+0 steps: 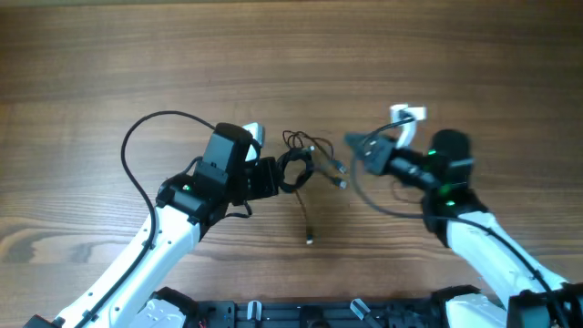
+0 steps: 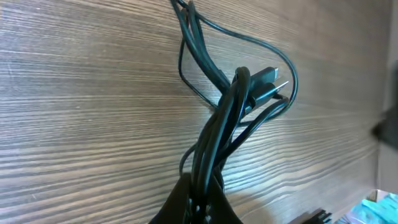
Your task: Untangle cables
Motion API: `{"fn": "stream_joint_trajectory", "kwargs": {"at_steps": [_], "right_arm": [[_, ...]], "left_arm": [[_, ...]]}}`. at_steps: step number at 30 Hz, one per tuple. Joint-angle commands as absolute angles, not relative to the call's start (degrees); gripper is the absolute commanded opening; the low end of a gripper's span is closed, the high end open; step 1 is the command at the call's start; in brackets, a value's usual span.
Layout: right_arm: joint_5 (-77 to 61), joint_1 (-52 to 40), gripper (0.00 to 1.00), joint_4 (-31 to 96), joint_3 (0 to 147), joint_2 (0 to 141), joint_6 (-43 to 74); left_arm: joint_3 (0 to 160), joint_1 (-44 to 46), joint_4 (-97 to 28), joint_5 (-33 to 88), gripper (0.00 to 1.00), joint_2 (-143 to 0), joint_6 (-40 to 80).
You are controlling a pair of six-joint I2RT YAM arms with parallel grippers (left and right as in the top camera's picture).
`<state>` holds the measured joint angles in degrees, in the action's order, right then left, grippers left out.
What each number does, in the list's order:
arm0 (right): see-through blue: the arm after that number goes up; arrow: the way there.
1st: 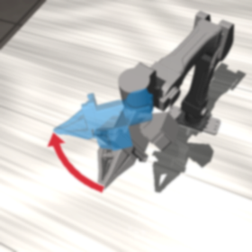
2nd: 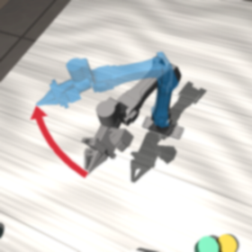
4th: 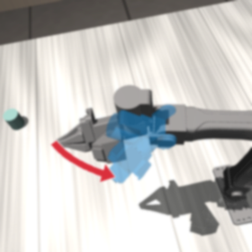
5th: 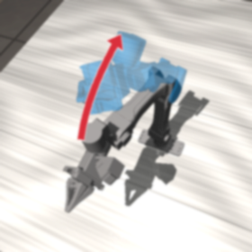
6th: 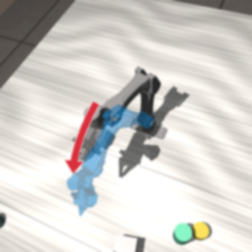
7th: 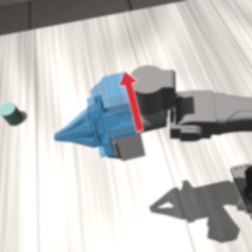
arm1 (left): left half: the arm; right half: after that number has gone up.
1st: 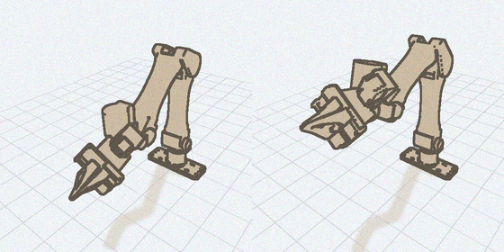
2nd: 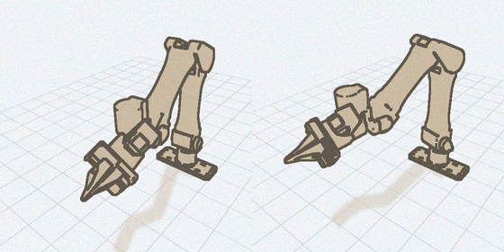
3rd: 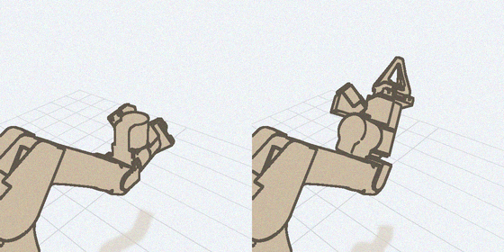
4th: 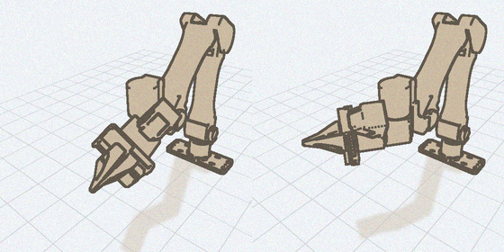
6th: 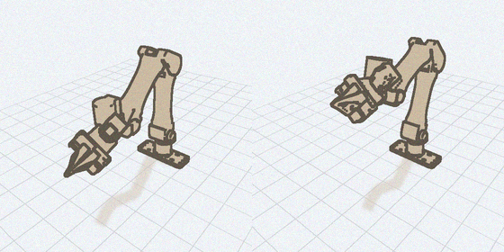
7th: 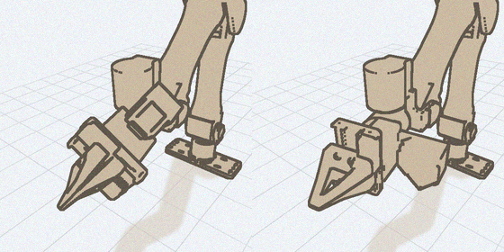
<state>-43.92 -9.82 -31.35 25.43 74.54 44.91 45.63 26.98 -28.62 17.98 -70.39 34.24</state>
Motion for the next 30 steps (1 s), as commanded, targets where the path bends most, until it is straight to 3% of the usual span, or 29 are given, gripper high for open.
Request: {"fn": "stream_joint_trajectory", "kwargs": {"at_steps": [1, 3, 5, 7, 9, 11, 14, 18, 19, 20, 26, 29, 30], "right_arm": [[-54.5, 0.8, 0.04, -36.9, 25.8, 74.0, 50.2], [-56.0, 4.1, 0.07, -36.0, 25.8, 74.0, 51.0], [-60.7, 2.5, 0.47, -31.6, 25.8, 74.0, 50.2], [-52.3, -3.4, 0.63, -16.4, 25.8, 74.0, 47.5], [-40.8, -10.6, 0.63, -8.6, 25.8, 74.0, 49.2], [-34.0, -17.9, 0.62, -11.7, 25.8, 74.0, 52.9], [-22.2, -26.3, 0.47, -12.6, 25.8, 74.5, 60.4], [-12.6, -31.2, 0.41, -13.8, 25.8, 79.1, 64.6], [-11.8, -31.0, 0.15, -15.6, 25.8, 80.3, 64.5], [-13.3, -30.7, 0.05, -17.0, 25.8, 80.4, 64.5], [-28.8, -25.3, 0.04, -22.5, 25.8, 70.1, 49.0], [-30.1, -19.7, 0.05, -21.9, 25.8, 63.7, 48.7], [-30.1, -19.3, 0.18, -21.1, 25.8, 63.0, 49.3]], "left_arm": [[45.6, 26.9, -29.6, 17.3, 0.04, -70.2, 34.8], [45.5, 26.9, -29.6, 17.3, 0.04, -70.2, 34.8], [45.5, 26.9, -29.4, 17.3, 0.04, -70.2, 34.8], [45.5, 26.9, -28.5, 17.3, 0.04, -70.2, 35.0], [45.5, 26.9, -28.5, 17.6, 0.04, -70.2, 35.2], [45.5, 26.9, -28.5, 18.3, 0.04, -70.2, 35.2], [45.5, 26.9, -28.4, 21.2, 0.04, -70.2, 35.3], [45.5, 26.9, -27.7, 26.0, 0.04, -70.2, 35.2], [45.5, 26.9, -27.9, 26.2, 0.04, -70.2, 35.2], [45.5, 26.9, -28.1, 26.1, 0.04, -70.2, 35.2], [43.6, 26.9, -28.4, 11.9, 0.04, -70.5, 34.8], [43.1, 26.9, -29.1, 11.9, 0.04, -71.5, 35.2], [43.1, 26.9, -29.1, 12.4, 0.04, -71.9, 37.0]]}}
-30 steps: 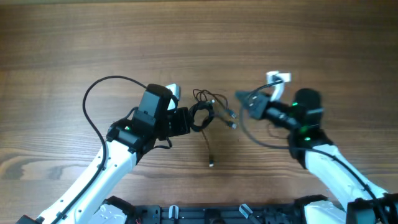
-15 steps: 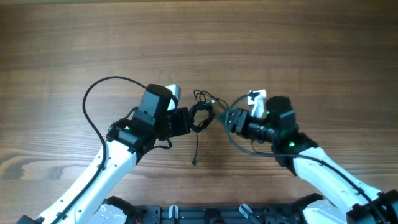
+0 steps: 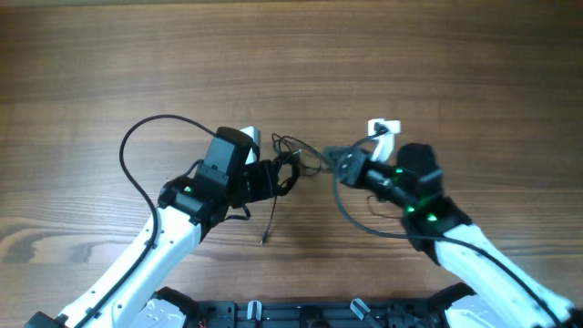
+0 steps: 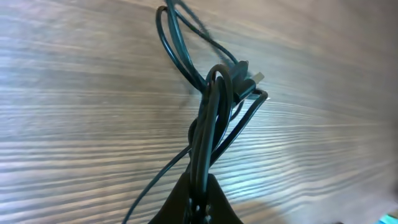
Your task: Untangle cables
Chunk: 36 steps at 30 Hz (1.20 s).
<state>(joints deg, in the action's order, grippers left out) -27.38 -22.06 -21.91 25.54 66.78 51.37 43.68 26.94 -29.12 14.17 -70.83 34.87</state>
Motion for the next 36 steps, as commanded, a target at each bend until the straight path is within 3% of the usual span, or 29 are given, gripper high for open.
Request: {"fn": "stream_joint_trajectory", "kwargs": {"at_steps": [1, 3, 4, 10, 14, 15, 16, 22, 27, 29, 33, 34, 35, 36], "right_arm": [[-30.2, -19.3, 0.34, -19.5, 25.8, 63.0, 49.8], [-28.5, -20.3, 0.49, -10.9, 25.8, 64.8, 53.5], [-26.2, -20.6, 0.51, -6.2, 25.8, 66.7, 56.8], [-26.6, -21.1, 0.5, -5.6, 25.8, 76.2, 64.4], [-27.7, -21.1, 0.26, -11.7, 25.8, 80.1, 68.0], [-28.4, -21.0, 0.07, -13.4, 25.8, 80.2, 67.2], [-29.3, -21.0, 0.05, -14.9, 25.8, 80.0, 65.1], [-48.1, -14.0, 0.04, -33.2, 25.8, 75.6, 54.6], [-53.8, 2.9, 0.04, -54.7, 25.8, 74.3, 66.5], [-53.9, 9.7, 0.04, -49.5, 25.8, 74.3, 67.4], [-50.3, 10.9, 0.05, -30.2, 25.8, 74.4, 50.5], [-49.8, 10.9, 0.09, -27.6, 25.8, 74.4, 50.1], [-49.8, 10.8, 0.23, -25.4, 25.8, 74.4, 49.1], [-49.4, 10.8, 0.25, -23.6, 25.8, 74.4, 45.7]], "left_arm": [[43.1, 26.9, -28.8, 13.0, 0.04, -72.0, 38.7], [43.1, 26.9, -24.9, 19.6, 0.04, -72.0, 39.9], [43.1, 26.9, -23.0, 23.1, 0.04, -72.0, 39.9], [43.1, 26.9, -20.0, 30.3, 0.04, -72.0, 39.9], [43.1, 26.9, -19.9, 31.7, 0.04, -72.0, 42.9], [43.1, 26.9, -19.9, 31.7, 0.04, -72.0, 42.9], [43.1, 26.9, -19.9, 31.7, 0.04, -72.0, 42.9], [43.1, 26.9, -23.8, 21.1, 0.04, -72.0, 42.7], [43.1, 26.9, -25.5, 18.1, 0.04, -72.0, 42.2], [43.1, 26.9, -26.5, 18.2, 0.04, -72.0, 38.8], [43.1, 26.9, -26.4, 22.7, 0.04, -72.0, 27.0], [43.1, 26.9, -26.4, 22.9, 0.04, -72.0, 25.8], [43.1, 26.9, -26.2, 23.9, 0.04, -72.0, 24.1], [43.1, 26.9, -25.3, 28.4, 0.04, -72.0, 20.4]]}}
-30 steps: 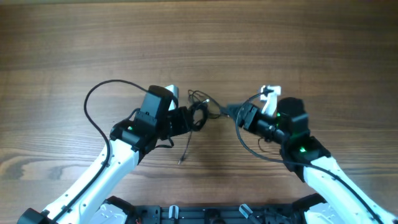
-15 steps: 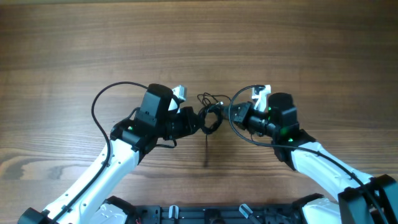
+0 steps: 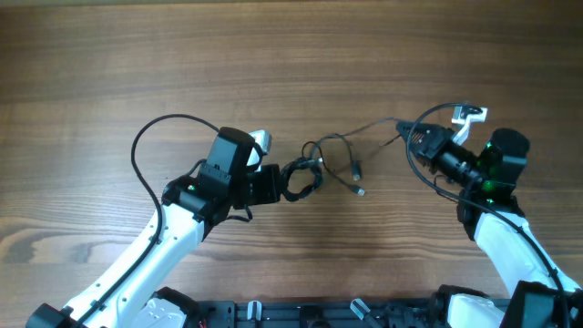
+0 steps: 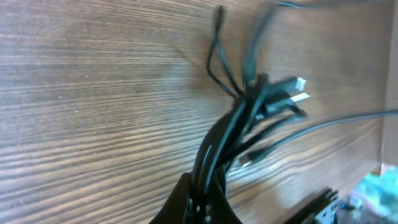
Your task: Untangle cables
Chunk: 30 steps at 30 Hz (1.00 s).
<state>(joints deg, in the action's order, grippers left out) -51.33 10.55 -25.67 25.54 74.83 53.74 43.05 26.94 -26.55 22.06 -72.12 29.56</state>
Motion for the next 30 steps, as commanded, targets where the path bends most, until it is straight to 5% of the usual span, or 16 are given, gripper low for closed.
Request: {"fn": "stream_joint_trajectory", "kwargs": {"at_steps": [1, 2, 4, 8, 10, 13, 15, 17, 19, 21, 22, 23, 26, 28, 30], "right_arm": [[-47.3, 10.8, 0.3, -21.8, 25.8, 74.4, 43.5], [-43.7, 10.8, 0.3, -19.2, 25.8, 74.4, 43.7], [-45.4, 10.8, 0.63, -15.8, 25.8, 74.4, 43.1], [-61.7, 8.8, 0.67, -16.6, 25.8, 74.4, 30.3], [-67.6, 5.3, 0.77, -16.8, 25.8, 74.4, 20.9], [-67.9, 0.8, 0.77, -19.1, 25.8, 74.4, 21.0], [-63.3, -4.2, 0.68, -22.5, 25.8, 74.8, 23.2], [-61.5, -6.1, 0.41, -23.5, 25.8, 74.9, 26.4], [-61.5, -6.2, 0.29, -23.1, 25.8, 74.9, 28.7], [-61.7, -6.3, 0.06, -23.1, 25.8, 74.9, 30.7], [-61.8, -6.3, 0.04, -23.1, 25.8, 74.9, 31.9], [-62.2, -6.3, 0.04, -23.1, 25.8, 74.9, 32.8], [-64.5, -6.2, 0.04, -23.1, 25.8, 74.9, 33.2], [-66.5, -6.2, 0.04, -22.1, 25.8, 74.9, 33.1], [-66.6, -6.2, 0.04, -19.3, 25.8, 74.9, 27.3]], "left_arm": [[43.1, 26.9, -24.6, 31.1, 0.04, -72.0, 17.9], [43.1, 26.9, -24.2, 31.0, 0.04, -72.0, 16.8], [43.1, 26.5, -22.5, 30.8, 0.04, -72.0, 17.4], [43.1, 26.5, -14.6, 35.4, 0.04, -72.0, 25.8], [43.1, 26.2, -10.0, 42.4, 0.04, -72.0, 25.8], [43.1, 25.2, -8.0, 49.3, 0.04, -72.0, 26.7], [43.1, 25.2, -8.2, 52.9, 0.04, -72.0, 27.5], [43.1, 25.2, -8.5, 52.9, 0.04, -72.0, 27.5], [43.1, 25.2, -8.5, 52.6, 0.04, -72.0, 27.5], [43.1, 25.2, -8.6, 49.4, 0.08, -72.0, 27.5], [43.1, 25.2, -9.0, 47.8, 0.11, -72.0, 27.5], [43.1, 25.2, -9.5, 46.4, 0.19, -72.0, 27.5], [43.1, 26.0, -9.7, 46.8, 0.8, -72.0, 27.0], [43.1, 26.8, -9.7, 46.9, 0.95, -72.0, 24.0], [43.1, 28.0, -9.6, 46.9, 1.0, -72.0, 20.7]]}}
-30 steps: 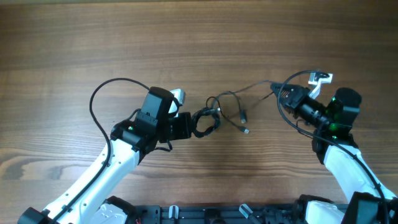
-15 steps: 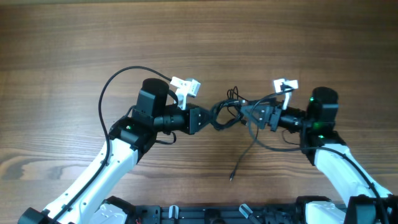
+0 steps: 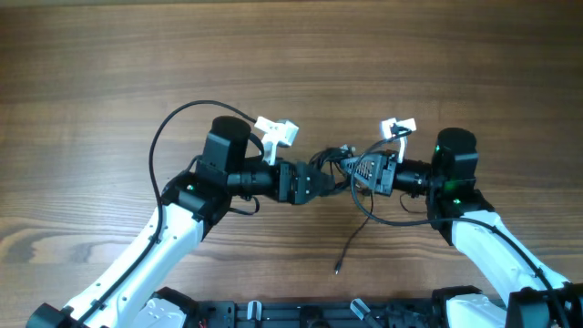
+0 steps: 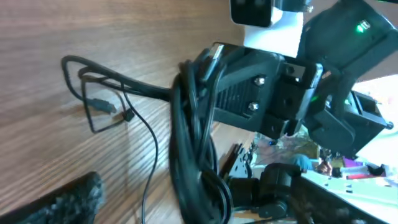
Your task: Untangle cables
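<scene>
A tangle of black cables hangs between my two grippers at the table's middle. In the left wrist view the thick bundle runs from the bottom edge up into the right gripper, which is shut on its top end. A thin loop with a small plug trails left over the wood. My left gripper is rolled onto its side and stands open; one of its fingers is well apart from the bundle. My right gripper faces it closely. One thin cable tail drops toward the front.
Bare brown wooden table all round. The left arm's own black lead loops at its left. The arms' mounting bar lies along the front edge.
The right gripper has come from the far right back to the bundle and is shut on it. The left gripper has shifted right, rolled over and opened. A thin tail now lies toward the front.
The left gripper was shut on the bundle at each earlier moment. The right gripper was near the tangle, then closer at its right side, then far right with a thin cable stretched out. Now both grippers meet at the bundle, right holding, left open.
</scene>
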Motion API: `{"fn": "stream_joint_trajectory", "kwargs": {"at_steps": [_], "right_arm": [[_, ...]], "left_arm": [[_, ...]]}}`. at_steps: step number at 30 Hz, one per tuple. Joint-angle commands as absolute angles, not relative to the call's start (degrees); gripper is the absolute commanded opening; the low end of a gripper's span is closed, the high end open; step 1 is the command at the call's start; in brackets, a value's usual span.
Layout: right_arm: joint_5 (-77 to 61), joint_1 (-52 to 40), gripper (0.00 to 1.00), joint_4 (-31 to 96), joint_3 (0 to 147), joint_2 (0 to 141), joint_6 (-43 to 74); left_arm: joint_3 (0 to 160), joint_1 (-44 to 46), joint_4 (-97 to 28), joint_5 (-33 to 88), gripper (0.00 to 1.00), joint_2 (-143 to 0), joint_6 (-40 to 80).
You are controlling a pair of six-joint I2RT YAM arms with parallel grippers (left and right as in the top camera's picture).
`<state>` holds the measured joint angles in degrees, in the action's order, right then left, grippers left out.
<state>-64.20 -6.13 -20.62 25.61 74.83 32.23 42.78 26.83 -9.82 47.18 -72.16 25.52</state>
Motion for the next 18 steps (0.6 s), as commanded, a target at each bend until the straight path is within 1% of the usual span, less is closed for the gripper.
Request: {"fn": "stream_joint_trajectory", "kwargs": {"at_steps": [1, 2, 3, 5, 6, 8, 11, 13, 14, 15, 16, 17, 18], "right_arm": [[-69.0, -6.3, 0.04, -18.4, 25.8, 74.9, 22.4], [-72.3, -6.3, 0.04, -18.4, 25.8, 74.9, 19.7], [-74.5, -6.3, 0.04, -18.4, 25.8, 74.9, 18.2], [-77.6, -6.3, 0.04, -18.4, 25.8, 74.9, 16.6], [-79.5, -6.3, 0.04, -18.4, 25.8, 74.9, 15.9], [-82.6, -6.3, 0.04, -18.4, 25.8, 74.9, 15.2], [-82.5, -6.3, 0.04, -18.0, 25.8, 74.9, 15.7], [-80.1, -6.3, 0.04, -17.9, 25.8, 75.0, 17.1], [-79.0, -6.3, 0.04, -18.0, 25.8, 75.1, 17.4], [-78.3, -6.3, 0.06, -18.0, 25.8, 75.2, 17.4], [-77.9, -6.3, 0.09, -18.0, 25.8, 75.2, 17.3], [-77.8, -6.2, 0.19, -18.9, 25.8, 75.2, 17.6], [-77.8, -6.1, 0.23, -19.6, 25.8, 75.2, 18.0]], "left_arm": [[43.1, 28.2, -9.6, 46.8, 0.98, -72.0, 19.4], [43.1, 28.2, -9.7, 46.8, 0.91, -72.0, 17.8], [43.1, 28.2, -9.7, 46.6, 0.75, -72.0, 16.2], [43.1, 28.2, -9.9, 45.3, 0.57, -72.0, 15.0], [43.1, 28.2, -10.3, 43.4, 0.54, -72.0, 14.9], [43.1, 28.2, -10.8, 41.7, 0.51, -72.0, 14.2], [43.1, 28.9, -10.9, 41.7, 0.4, -72.0, 13.7], [43.1, 30.1, -10.9, 41.6, 0.28, -72.0, 13.6], [43.1, 30.7, -10.9, 41.2, 0.19, -72.0, 13.6], [43.1, 31.4, -11.1, 39.5, 0.04, -72.0, 13.7], [43.1, 31.8, -11.4, 37.6, 0.04, -72.0, 13.7], [43.1, 31.8, -11.6, 34.8, 0.04, -72.0, 15.0], [43.1, 31.7, -11.7, 31.1, 0.04, -72.0, 17.5]]}}
